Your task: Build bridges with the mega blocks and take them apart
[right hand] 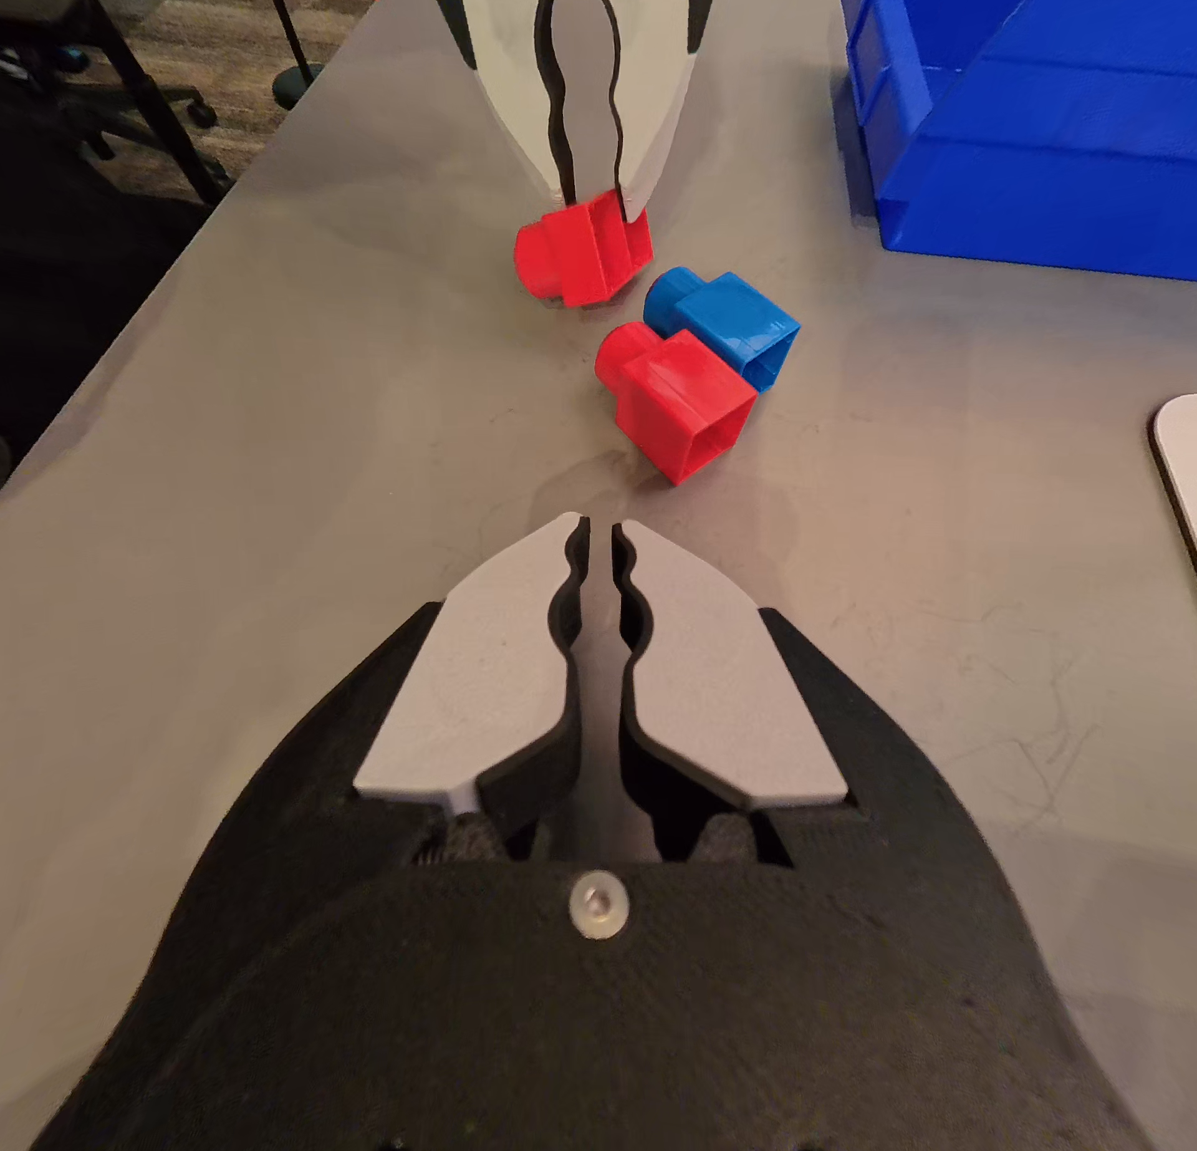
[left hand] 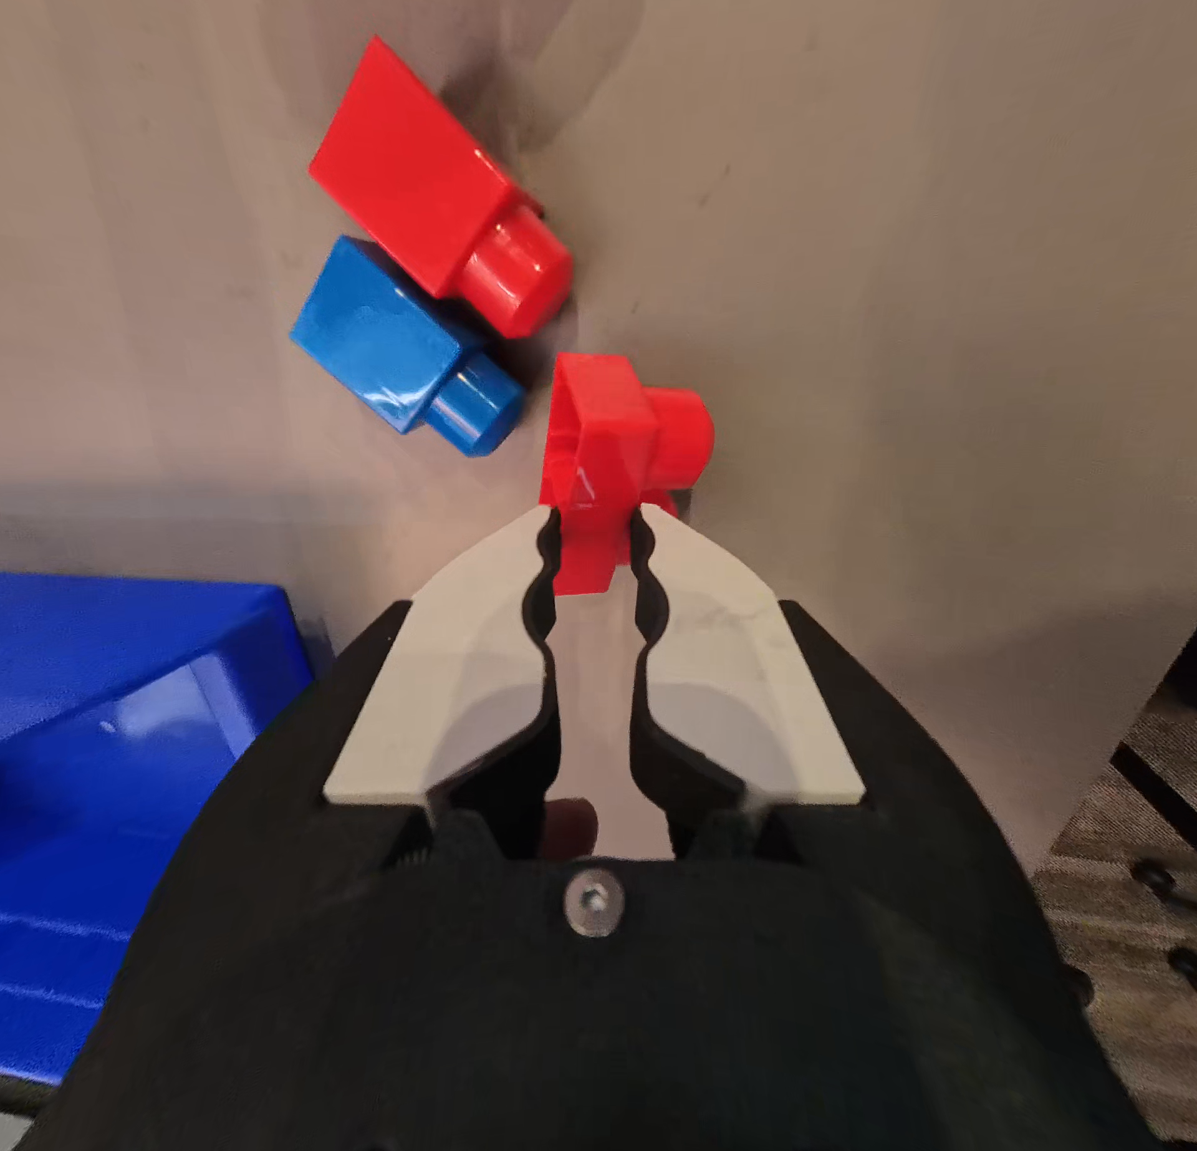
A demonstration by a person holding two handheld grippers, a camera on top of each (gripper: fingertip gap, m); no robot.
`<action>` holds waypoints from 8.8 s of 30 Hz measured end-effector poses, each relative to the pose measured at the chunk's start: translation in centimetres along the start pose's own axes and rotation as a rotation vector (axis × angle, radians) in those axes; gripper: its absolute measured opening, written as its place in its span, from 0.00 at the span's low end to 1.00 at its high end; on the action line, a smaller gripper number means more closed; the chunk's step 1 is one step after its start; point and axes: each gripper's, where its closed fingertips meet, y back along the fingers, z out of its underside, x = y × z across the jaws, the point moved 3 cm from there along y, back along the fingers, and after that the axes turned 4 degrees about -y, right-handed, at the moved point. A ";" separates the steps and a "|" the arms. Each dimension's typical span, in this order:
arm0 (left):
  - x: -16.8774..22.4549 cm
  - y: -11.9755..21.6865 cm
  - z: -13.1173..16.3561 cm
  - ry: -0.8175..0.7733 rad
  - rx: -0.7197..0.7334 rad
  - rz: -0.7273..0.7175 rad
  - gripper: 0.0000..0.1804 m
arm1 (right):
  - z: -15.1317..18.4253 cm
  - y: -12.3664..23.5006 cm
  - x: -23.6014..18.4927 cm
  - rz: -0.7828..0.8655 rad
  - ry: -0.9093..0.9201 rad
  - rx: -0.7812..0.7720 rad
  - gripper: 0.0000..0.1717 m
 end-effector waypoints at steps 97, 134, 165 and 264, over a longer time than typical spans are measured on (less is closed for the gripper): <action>0.8 0.0 4.6 0.328 0.322 -0.043 0.24 | -4.1 -10.2 1.9 -0.315 0.261 -0.187 0.07; 3.1 -2.3 2.8 0.991 0.505 -0.126 0.40 | -4.0 -8.7 2.6 -0.273 0.225 -0.119 0.03; -3.3 8.1 -0.4 0.244 0.317 -0.498 0.40 | -11.8 0.4 2.9 0.173 0.656 -0.093 0.03; -3.9 21.0 -6.8 0.203 1.518 -0.413 0.38 | -18.3 5.2 0.3 -0.063 0.306 0.667 0.03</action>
